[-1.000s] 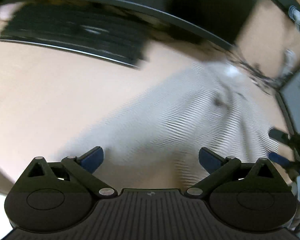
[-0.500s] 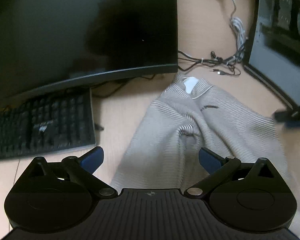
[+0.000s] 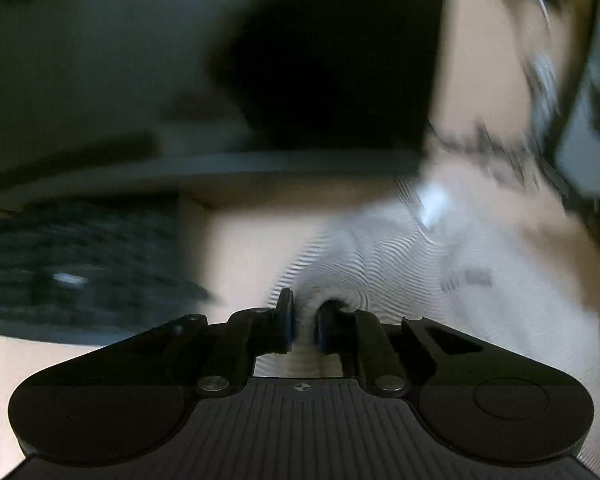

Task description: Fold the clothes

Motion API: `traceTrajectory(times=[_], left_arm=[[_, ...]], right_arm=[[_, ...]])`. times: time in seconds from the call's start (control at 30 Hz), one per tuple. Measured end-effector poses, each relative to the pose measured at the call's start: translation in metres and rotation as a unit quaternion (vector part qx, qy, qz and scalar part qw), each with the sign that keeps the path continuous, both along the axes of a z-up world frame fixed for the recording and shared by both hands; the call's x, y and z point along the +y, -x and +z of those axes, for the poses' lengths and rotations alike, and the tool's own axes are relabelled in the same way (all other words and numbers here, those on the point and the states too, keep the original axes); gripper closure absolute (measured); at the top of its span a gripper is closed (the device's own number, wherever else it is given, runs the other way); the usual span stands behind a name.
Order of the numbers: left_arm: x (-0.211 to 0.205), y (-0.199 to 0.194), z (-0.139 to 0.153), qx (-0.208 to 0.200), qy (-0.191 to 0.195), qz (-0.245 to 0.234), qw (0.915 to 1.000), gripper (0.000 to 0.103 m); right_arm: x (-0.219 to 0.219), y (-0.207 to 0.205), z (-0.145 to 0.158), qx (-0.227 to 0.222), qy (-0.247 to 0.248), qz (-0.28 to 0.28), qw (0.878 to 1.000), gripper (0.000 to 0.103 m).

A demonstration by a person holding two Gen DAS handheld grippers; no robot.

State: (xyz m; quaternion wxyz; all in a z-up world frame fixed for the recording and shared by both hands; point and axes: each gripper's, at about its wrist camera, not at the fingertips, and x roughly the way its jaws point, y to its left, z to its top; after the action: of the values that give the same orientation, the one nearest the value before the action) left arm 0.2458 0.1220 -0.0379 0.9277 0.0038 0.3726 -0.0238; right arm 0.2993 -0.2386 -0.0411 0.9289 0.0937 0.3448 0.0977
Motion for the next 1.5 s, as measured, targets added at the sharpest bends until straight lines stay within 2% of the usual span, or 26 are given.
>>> traceTrajectory(times=[0.07,0.13,0.23,0.33,0.43,0.5,0.53,0.57,0.6,0.67,0.77,0.83,0.9,1.0,1.07,1.13,1.17,1.2,1.3,1.33,1.4,1.43,1.47,1.5], left_arm=[[0.029,0.015,0.002,-0.010,-0.021,0.043,0.9988,0.090],[0.056,0.025,-0.001,-0.010,-0.042,0.087,0.9953,0.090],[0.082,0.036,-0.010,-0.001,-0.023,0.119,0.9927,0.090],[0.090,0.042,-0.015,0.003,-0.012,0.125,0.9921,0.090],[0.082,0.043,-0.018,0.002,-0.017,0.122,0.9923,0.090],[0.088,0.043,-0.015,-0.001,-0.014,0.122,0.9924,0.090],[0.087,0.044,-0.014,-0.003,-0.014,0.120,0.9927,0.090],[0.086,0.045,-0.009,-0.006,-0.015,0.116,0.9931,0.090],[0.084,0.045,-0.007,-0.010,-0.016,0.111,0.9936,0.090],[0.081,0.045,-0.005,-0.016,-0.015,0.102,0.9945,0.090],[0.080,0.048,-0.002,-0.027,-0.006,0.091,0.9955,0.090],[0.078,0.052,0.002,-0.035,-0.001,0.084,0.9958,0.091],[0.074,0.056,0.008,-0.048,0.004,0.075,0.9961,0.091],[0.069,0.061,0.016,-0.066,0.010,0.060,0.9960,0.091],[0.066,0.064,0.022,-0.077,0.011,0.050,0.9957,0.092],[0.063,0.066,0.025,-0.084,0.012,0.042,0.9955,0.092],[0.063,0.067,0.025,-0.084,0.013,0.039,0.9956,0.091],[0.062,0.066,0.021,-0.075,0.033,0.032,0.9961,0.091],[0.061,0.065,0.012,-0.049,0.092,0.014,0.9945,0.090],[0.061,0.064,0.009,-0.040,0.112,0.008,0.9929,0.089],[0.060,0.064,0.002,-0.022,0.150,-0.004,0.9884,0.083],[0.059,0.063,-0.001,-0.013,0.170,-0.010,0.9854,0.072],[0.059,0.063,-0.004,-0.004,0.189,-0.016,0.9818,0.056],[0.059,0.062,-0.008,0.005,0.208,-0.023,0.9778,0.050]], right_arm=[[-0.004,-0.004,0.001,-0.006,0.004,0.009,1.000,0.057],[-0.001,-0.008,-0.011,0.015,-0.005,0.020,1.000,0.056],[0.014,-0.012,-0.030,0.049,-0.022,0.045,0.998,0.055],[0.039,-0.014,-0.045,0.081,-0.053,0.080,0.992,0.055],[0.063,-0.021,-0.058,0.120,-0.115,0.098,0.981,0.050],[0.078,-0.026,-0.067,0.139,-0.149,0.099,0.974,0.050],[0.084,-0.027,-0.070,0.145,-0.158,0.096,0.972,0.054],[0.090,-0.027,-0.073,0.150,-0.166,0.093,0.970,0.065],[0.092,-0.026,-0.075,0.153,-0.173,0.087,0.969,0.070],[0.087,-0.021,-0.070,0.146,-0.195,0.078,0.967,0.081],[0.076,-0.010,-0.052,0.125,-0.211,0.063,0.967,0.092],[0.063,0.001,-0.029,0.098,-0.215,0.052,0.970,0.095],[0.050,0.019,0.005,0.056,-0.219,0.048,0.973,0.097],[0.041,0.053,0.062,-0.042,-0.199,0.056,0.978,0.103],[0.039,0.081,0.099,-0.118,-0.172,0.074,0.975,0.103],[0.048,0.109,0.126,-0.166,-0.111,0.098,0.975,0.103],[0.053,0.117,0.126,-0.159,-0.091,0.111,0.977,0.103],[0.058,0.125,0.125,-0.151,-0.071,0.124,0.978,0.103],[0.066,0.135,0.088,-0.083,-0.022,0.126,0.988,0.102],[0.063,0.135,0.075,-0.063,-0.018,0.113,0.992,0.099],[0.043,0.124,0.048,-0.029,-0.051,0.064,0.996,0.086],[0.032,0.119,0.035,-0.012,-0.069,0.039,0.997,0.071],[0.022,0.108,0.023,0.001,-0.085,0.014,0.996,0.059],[0.012,0.098,0.011,0.013,-0.102,-0.010,0.995,0.057]])
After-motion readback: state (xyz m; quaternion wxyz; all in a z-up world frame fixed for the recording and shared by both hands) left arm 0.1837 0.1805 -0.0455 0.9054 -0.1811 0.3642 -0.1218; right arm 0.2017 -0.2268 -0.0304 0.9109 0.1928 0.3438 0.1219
